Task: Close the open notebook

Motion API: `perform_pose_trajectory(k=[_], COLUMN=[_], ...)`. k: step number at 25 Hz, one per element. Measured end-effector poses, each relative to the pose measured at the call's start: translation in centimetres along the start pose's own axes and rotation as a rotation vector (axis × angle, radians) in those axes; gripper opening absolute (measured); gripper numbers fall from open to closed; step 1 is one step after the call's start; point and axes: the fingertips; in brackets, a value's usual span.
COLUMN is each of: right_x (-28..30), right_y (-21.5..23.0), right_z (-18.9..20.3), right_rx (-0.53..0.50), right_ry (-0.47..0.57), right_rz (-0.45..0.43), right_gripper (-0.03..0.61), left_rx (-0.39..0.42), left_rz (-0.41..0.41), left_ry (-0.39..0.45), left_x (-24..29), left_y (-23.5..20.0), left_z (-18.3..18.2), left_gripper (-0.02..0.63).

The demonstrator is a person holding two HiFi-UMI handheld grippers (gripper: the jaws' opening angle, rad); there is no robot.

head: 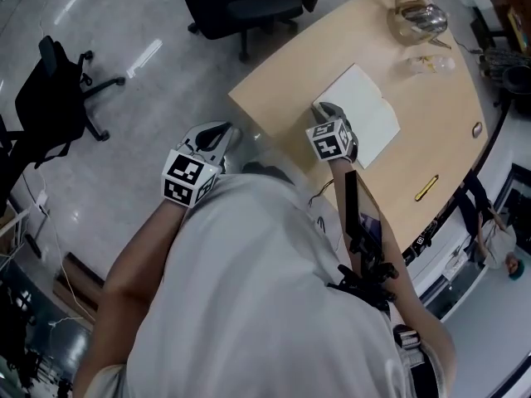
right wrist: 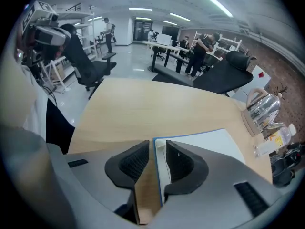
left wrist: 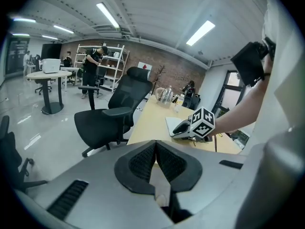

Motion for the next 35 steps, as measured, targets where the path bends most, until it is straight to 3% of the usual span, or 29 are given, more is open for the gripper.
perform_pose_trajectory(k=[7, 15, 21, 24, 27, 35], right_x=[0.7, 0.7, 1.0, 1.0, 0.6, -3.1], right_y=[-0.4, 0.3, 0.2, 0.0, 0.1, 0.3], right_z=[-0.2, 0.0, 0.0, 0.1, 0.0, -1.0], right_rx=[-0.208, -0.131, -0.122, -0.063, -0.045, 0.065], right_ry=[-0.144, -0.151, -0.175, -0.160, -0.129, 0.060], right_rz=[0.015, -0.001, -0.080, -0.113, -0.103, -0.010], right_gripper=[0.095, 0.095, 0.095, 0.061, 0.020, 0.015], left_rx=[-0.026, -0.015, -0.004, 0.002, 0.009, 0.042], left_rz=[-0.024, -0.010, -0.005, 0.001, 0.010, 0.049], left_ry=[0.004, 0.013, 0.006, 0.010, 0.012, -0.008], left_x=[-0.4, -0.1, 0.1, 0.3, 0.4, 0.6], left_y=[-1.2, -1.2, -1.3, -1.0, -0.7, -0.1], left_z=[0.3, -0.4, -0.5, -0.8, -1.1, -0.7], left_gripper=[0.008, 0.008, 0.008, 0.008, 0.009, 0.008])
Point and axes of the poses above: the fingertips, and each gripper's own axes: x forward along the fingers, y to its right, z out of its underside, and after that the axes turned 10 degrees about -z, right-handed
